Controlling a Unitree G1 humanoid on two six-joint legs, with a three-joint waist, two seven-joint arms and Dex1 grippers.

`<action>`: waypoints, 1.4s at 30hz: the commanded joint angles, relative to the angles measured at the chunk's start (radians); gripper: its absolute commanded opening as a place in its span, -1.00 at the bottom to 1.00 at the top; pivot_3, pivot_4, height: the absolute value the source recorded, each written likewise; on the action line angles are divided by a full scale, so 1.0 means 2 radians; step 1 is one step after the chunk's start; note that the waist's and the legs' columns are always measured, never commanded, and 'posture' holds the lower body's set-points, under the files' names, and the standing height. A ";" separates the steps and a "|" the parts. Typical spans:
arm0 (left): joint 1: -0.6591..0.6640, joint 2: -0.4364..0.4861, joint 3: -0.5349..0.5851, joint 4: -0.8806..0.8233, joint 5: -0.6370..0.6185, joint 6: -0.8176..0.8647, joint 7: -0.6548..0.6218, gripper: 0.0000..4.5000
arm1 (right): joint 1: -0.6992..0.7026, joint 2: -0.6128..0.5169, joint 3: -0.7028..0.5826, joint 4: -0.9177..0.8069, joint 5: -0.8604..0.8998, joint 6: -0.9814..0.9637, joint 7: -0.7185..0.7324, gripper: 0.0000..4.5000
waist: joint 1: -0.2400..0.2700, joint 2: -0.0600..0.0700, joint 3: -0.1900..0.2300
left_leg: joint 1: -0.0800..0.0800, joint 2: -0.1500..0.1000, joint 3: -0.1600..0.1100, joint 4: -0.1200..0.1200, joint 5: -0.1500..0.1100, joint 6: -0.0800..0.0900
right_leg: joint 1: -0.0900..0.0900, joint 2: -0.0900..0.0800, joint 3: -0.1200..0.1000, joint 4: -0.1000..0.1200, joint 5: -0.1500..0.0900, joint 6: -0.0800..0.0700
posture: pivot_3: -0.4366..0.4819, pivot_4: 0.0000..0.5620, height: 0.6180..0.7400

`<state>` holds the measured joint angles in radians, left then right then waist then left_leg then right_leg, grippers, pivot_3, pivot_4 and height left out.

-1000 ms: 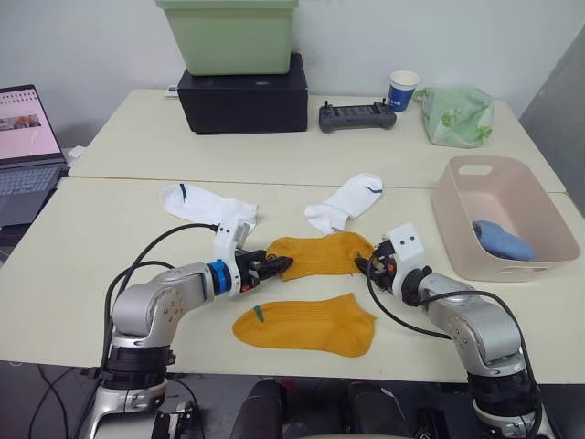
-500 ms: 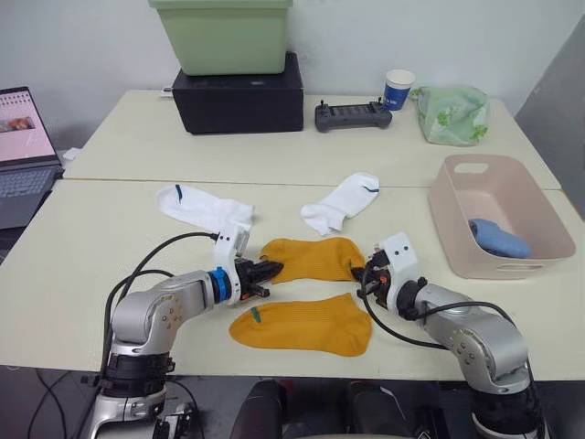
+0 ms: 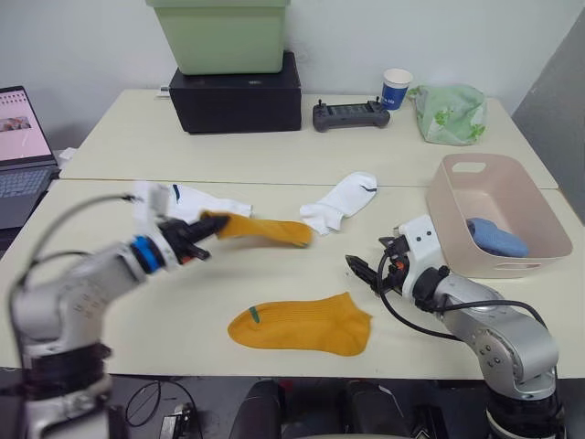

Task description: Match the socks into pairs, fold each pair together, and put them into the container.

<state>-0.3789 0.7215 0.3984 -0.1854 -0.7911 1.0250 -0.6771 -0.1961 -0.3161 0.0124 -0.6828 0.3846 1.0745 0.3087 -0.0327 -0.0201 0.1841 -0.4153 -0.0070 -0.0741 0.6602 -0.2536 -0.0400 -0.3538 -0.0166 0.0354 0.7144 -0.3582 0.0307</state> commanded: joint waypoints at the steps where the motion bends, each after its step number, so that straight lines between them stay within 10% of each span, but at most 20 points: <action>1: -0.038 0.115 -0.024 0.008 0.005 -0.015 -0.111 -1.00 | -0.014 -0.011 0.013 -0.021 0.002 -0.022 0.007 0.98 | -0.001 0.000 0.000 | 0.000 0.000 0.000 0.000 0.000 0.000 | 0.000 0.000 0.000 0.000 0.000 0.000 | -0.05 -0.47 0.68; 6: -0.060 0.186 -0.131 -0.010 0.048 -0.048 -0.185 -1.00 | -0.021 -0.048 0.038 -0.027 -0.006 -0.036 0.027 0.98 | 0.001 0.002 0.001 | 0.000 -0.001 0.001 -0.001 0.000 0.000 | 0.000 -0.001 0.001 -0.001 0.000 0.000 | -0.05 -0.47 0.68; 21: -0.083 -0.103 -0.334 -0.004 0.116 -0.047 -0.075 -1.00 | 0.030 -0.202 0.006 -0.124 0.007 -0.069 0.110 0.98 | 0.000 0.000 0.002 | -0.001 0.000 0.001 0.000 0.000 0.000 | 0.000 0.000 0.001 0.000 0.000 0.000 | -0.05 -0.47 0.68; 35: -0.121 -0.132 -0.322 -0.039 0.113 -0.058 -0.093 0.91 | 0.070 -0.245 -0.033 -0.132 -0.006 -0.075 0.115 1.00 | 0.000 0.000 0.002 | -0.001 0.000 0.001 0.001 0.000 0.000 | 0.001 0.000 0.001 -0.001 0.000 0.000 | -0.05 -0.47 0.68; 42: -0.100 -0.002 -0.286 0.045 0.187 -0.301 -0.254 1.00 | 0.089 -0.258 -0.026 -0.124 -0.020 -0.103 0.119 1.00 | 0.001 0.000 0.002 | 0.000 0.000 0.001 0.000 0.000 0.000 | 0.001 0.000 0.000 -0.001 0.000 0.000 | -0.05 -0.47 0.68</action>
<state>-0.5923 0.6961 -0.1849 -0.1431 -0.4655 0.5650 -1.1064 -0.0159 -0.8225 -0.0346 -0.9081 0.3667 0.9064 0.5456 -0.0307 -0.0201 0.1880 -0.4160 -0.0071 -0.0727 0.6610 -0.2532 -0.0405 -0.3526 -0.0166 0.0364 0.7130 -0.3584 0.0308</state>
